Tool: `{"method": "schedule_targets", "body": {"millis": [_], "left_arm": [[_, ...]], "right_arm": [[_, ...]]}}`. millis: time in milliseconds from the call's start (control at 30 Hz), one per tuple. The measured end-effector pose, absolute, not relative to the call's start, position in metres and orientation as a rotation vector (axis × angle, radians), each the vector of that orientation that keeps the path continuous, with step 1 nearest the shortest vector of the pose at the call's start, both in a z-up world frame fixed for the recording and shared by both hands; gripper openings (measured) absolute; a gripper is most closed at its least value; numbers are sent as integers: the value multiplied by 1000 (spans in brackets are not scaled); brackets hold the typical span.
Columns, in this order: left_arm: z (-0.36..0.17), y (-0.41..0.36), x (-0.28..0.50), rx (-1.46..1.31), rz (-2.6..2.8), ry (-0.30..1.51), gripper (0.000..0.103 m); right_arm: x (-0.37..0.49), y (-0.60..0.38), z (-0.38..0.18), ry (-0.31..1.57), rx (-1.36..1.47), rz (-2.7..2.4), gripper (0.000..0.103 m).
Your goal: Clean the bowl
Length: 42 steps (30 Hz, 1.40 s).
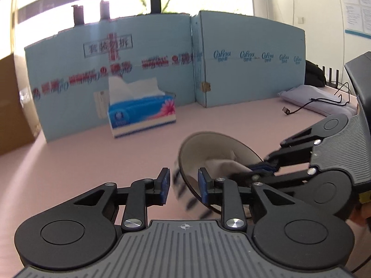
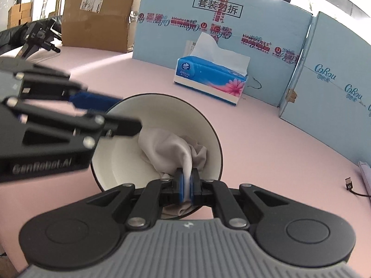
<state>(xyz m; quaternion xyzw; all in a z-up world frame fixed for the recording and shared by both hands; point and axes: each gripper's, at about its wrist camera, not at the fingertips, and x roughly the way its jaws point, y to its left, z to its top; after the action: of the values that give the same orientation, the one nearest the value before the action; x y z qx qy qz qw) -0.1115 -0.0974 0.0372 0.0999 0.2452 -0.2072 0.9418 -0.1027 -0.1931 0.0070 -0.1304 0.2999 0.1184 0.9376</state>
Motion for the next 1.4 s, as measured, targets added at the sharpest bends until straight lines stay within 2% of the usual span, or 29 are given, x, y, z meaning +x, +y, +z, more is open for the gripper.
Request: {"method": "schedule_targets", "body": {"millis": [133,200,467,833,1067,1400], "left_arm": [[35,-100,-115,206,-374,513,30],[33,-100,-114,212,-349,513,22],[36,-104,-104,272,-376,484,8],[43,-122,-94,425,-488,443,8],[41,-130,-94,486,-502,418,9],[39,-130,-93,489,-504,409,9]], "right_arm": [[-109,-191,6,595,-243,243,6],[-111,-191,7,581,-231,251,6],[-117,-196,12,579,-183,286,6],[-117,-194,10,634,-157,373,6],[-113,-194,9,669,-252,371,6],[-114,-189,2,626,-437,273,6]]}}
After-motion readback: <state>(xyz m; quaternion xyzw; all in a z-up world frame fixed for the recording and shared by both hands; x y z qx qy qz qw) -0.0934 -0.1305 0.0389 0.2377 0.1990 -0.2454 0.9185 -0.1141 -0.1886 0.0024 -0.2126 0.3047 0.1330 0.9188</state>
